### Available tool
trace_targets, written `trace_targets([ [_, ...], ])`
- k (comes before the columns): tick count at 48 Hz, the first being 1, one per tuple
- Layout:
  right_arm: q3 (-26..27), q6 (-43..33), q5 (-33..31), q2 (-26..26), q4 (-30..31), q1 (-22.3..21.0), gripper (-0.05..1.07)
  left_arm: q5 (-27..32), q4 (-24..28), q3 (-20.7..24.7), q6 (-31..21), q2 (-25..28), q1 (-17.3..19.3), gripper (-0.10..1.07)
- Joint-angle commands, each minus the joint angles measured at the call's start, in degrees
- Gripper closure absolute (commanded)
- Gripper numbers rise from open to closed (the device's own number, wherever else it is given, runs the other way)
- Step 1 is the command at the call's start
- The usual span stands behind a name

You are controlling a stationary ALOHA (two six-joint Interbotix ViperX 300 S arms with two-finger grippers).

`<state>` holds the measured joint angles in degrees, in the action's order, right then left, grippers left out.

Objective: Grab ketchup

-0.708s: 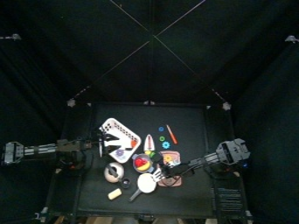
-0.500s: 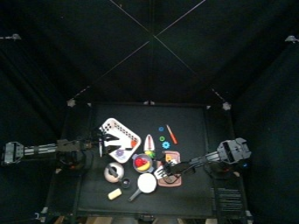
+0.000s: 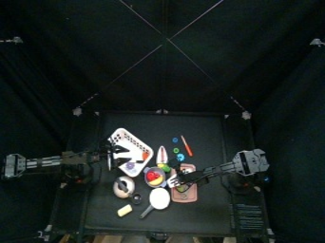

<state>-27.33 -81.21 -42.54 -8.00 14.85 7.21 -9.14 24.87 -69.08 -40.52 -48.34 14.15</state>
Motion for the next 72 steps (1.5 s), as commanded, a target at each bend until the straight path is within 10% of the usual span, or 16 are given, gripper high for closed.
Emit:
trace_targets([
  [1, 0.4, 0.1, 0.1, 1.1, -0.5, -0.1, 0.12, -0.2, -0.1, 0.7, 0.1, 0.1, 0.1, 0.06],
  [31, -1.4, 0.1, 1.1, -1.0, -1.4, -0.4, 0.38, -0.2, -0.1, 0.8, 0.1, 0.1, 0.3, 0.06],
  [72, -0.4, 2.8, -0.7, 4.5, 0.1, 0.0, 0.40, -0.2, 0.0, 0.6, 0.1, 0.1, 0.4, 0.06],
])
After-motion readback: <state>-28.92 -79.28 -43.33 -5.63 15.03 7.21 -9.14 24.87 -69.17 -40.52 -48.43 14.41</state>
